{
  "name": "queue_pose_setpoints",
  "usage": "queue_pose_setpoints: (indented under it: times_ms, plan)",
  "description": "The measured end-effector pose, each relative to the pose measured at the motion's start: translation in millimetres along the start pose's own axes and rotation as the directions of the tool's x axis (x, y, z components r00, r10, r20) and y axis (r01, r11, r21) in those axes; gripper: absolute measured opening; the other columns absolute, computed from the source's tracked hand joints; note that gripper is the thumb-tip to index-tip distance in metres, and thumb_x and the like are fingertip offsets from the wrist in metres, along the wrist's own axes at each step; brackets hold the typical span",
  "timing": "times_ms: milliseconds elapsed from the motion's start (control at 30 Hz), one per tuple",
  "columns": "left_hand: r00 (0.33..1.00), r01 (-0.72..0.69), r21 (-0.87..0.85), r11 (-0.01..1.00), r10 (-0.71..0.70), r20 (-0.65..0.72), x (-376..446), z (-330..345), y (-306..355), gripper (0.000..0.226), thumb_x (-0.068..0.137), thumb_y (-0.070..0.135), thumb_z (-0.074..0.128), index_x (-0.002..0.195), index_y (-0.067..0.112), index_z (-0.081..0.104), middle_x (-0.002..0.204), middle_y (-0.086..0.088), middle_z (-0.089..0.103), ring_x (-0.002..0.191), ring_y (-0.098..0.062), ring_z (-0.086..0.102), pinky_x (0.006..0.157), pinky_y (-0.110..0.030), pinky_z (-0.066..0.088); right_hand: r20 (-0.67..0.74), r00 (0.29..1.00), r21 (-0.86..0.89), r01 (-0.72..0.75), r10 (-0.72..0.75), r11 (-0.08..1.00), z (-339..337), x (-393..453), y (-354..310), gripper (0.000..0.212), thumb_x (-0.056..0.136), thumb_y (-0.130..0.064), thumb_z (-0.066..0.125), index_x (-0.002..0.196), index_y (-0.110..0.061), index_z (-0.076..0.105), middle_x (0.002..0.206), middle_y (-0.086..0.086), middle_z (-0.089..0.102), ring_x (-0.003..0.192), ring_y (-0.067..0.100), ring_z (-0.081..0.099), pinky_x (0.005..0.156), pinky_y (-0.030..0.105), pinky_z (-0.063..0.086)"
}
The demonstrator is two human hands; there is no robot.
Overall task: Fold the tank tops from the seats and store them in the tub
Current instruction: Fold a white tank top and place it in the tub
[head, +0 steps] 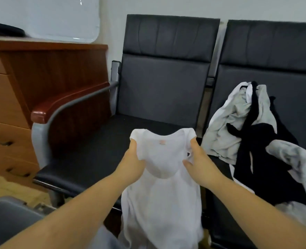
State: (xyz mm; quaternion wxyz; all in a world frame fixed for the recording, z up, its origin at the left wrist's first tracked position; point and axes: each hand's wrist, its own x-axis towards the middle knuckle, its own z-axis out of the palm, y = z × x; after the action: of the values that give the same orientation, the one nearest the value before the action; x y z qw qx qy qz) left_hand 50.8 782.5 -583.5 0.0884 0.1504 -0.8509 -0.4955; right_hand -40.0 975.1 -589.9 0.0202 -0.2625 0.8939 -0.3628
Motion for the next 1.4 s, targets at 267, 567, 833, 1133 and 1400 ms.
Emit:
queue_pose_setpoints:
  times_ms: [267, 567, 833, 1133, 1400]
  plan:
    - [0.999, 0.016, 0.667, 0.745, -0.044, 0.025, 46.5, 47.0, -66.8, 0.071, 0.100, 0.050, 0.032, 0.150, 0.010, 0.003, 0.160, -0.016, -0.001, 0.146, -0.026, 0.017, 0.117, -0.033, 0.012, -0.022, 0.998, -0.144, -0.066, 0.064, 0.987, 78.6, 26.0, 50.6, 0.060, 0.095, -0.025, 0.050, 0.146, -0.018, 0.020, 0.152, 0.000, 0.026, 0.137, 0.020, 0.030, 0.109, 0.035, 0.035]
    - [0.996, -0.090, 0.686, 0.722, 0.064, 0.064, 134.9, 32.8, -87.5, 0.071, 0.096, 0.060, 0.028, 0.151, 0.019, 0.009, 0.162, -0.009, 0.004, 0.145, -0.025, 0.017, 0.118, -0.032, 0.012, -0.085, 0.991, -0.302, -0.121, 0.099, 0.946, 92.3, 102.5, 60.0, 0.066, 0.100, -0.040, 0.039, 0.154, -0.023, 0.006, 0.162, -0.006, -0.001, 0.146, 0.016, 0.018, 0.114, 0.031, 0.025]
    - [0.976, -0.168, 0.755, 0.634, 0.214, 0.038, 201.3, 30.1, -95.5, 0.059, 0.098, 0.053, 0.031, 0.147, 0.019, 0.030, 0.160, -0.005, 0.013, 0.141, -0.025, 0.023, 0.116, -0.034, 0.015, -0.262, 0.962, -0.223, -0.137, 0.076, 0.965, 97.1, 169.6, 80.2, 0.060, 0.094, -0.033, 0.052, 0.148, -0.015, 0.032, 0.156, 0.004, 0.027, 0.140, 0.022, 0.030, 0.111, 0.037, 0.029]
    - [0.973, -0.068, 0.732, 0.678, 0.207, -0.102, 209.9, 33.1, -86.9, 0.038, 0.099, 0.050, 0.036, 0.112, 0.016, 0.047, 0.087, 0.005, 0.043, 0.091, -0.021, 0.051, 0.064, -0.031, 0.033, -0.195, 0.980, -0.426, -0.122, 0.041, 0.896, 94.3, 188.8, 85.4, 0.035, 0.099, -0.042, 0.039, 0.072, -0.019, 0.037, 0.063, -0.004, 0.048, 0.064, 0.022, 0.048, 0.057, 0.032, 0.030]
    - [0.981, -0.056, 0.802, 0.595, -0.117, 0.155, 166.6, 20.7, -63.9, 0.066, 0.094, 0.064, 0.030, 0.129, 0.011, 0.047, 0.135, -0.007, 0.044, 0.126, -0.024, 0.039, 0.101, -0.034, 0.029, 0.076, 0.992, -0.313, -0.073, 0.102, 0.947, 70.9, 152.6, 70.7, 0.036, 0.096, -0.050, 0.042, 0.109, -0.020, 0.055, 0.104, -0.005, 0.057, 0.104, 0.020, 0.053, 0.087, 0.034, 0.040]
